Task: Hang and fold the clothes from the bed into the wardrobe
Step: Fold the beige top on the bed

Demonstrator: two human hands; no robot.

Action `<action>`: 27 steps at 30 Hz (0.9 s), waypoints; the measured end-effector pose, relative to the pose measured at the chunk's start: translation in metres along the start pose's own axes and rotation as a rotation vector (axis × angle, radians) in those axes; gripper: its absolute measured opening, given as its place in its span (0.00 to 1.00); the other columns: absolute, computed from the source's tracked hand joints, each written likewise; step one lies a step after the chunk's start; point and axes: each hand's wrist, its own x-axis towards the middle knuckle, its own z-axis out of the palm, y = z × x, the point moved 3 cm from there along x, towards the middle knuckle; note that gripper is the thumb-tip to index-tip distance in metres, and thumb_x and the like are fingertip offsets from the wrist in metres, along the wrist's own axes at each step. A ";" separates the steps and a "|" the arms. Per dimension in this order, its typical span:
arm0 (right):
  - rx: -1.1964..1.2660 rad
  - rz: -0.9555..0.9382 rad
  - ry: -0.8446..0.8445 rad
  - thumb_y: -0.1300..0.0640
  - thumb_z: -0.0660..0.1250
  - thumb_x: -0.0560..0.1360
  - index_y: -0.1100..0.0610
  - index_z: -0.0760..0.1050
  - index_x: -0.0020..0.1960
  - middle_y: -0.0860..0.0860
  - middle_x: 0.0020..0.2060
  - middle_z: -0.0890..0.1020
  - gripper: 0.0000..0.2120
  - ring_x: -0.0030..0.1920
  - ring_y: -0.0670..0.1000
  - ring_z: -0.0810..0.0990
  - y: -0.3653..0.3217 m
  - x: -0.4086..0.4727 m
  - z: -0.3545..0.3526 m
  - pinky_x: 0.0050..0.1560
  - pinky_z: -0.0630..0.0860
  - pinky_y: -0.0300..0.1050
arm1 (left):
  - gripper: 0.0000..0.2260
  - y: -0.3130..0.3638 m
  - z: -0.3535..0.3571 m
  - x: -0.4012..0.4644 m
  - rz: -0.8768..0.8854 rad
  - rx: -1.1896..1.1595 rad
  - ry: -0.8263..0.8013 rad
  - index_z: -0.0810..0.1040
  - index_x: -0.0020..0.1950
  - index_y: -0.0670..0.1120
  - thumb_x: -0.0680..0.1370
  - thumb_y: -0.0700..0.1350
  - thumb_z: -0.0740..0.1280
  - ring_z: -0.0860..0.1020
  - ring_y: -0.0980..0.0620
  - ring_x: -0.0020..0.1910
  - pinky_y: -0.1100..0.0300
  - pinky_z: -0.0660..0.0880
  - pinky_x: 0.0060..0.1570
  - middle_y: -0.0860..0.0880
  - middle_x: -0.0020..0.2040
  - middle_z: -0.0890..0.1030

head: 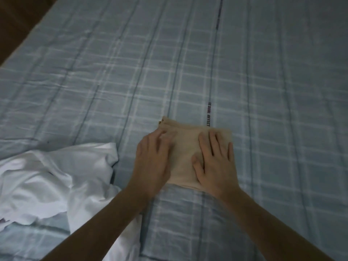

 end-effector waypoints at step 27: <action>-0.230 -0.169 -0.018 0.47 0.72 0.57 0.54 0.71 0.52 0.54 0.48 0.73 0.26 0.48 0.57 0.70 0.003 -0.037 -0.019 0.42 0.69 0.51 | 0.21 -0.017 0.033 0.004 0.725 0.357 -0.254 0.70 0.69 0.47 0.75 0.43 0.67 0.74 0.44 0.53 0.49 0.75 0.48 0.44 0.59 0.75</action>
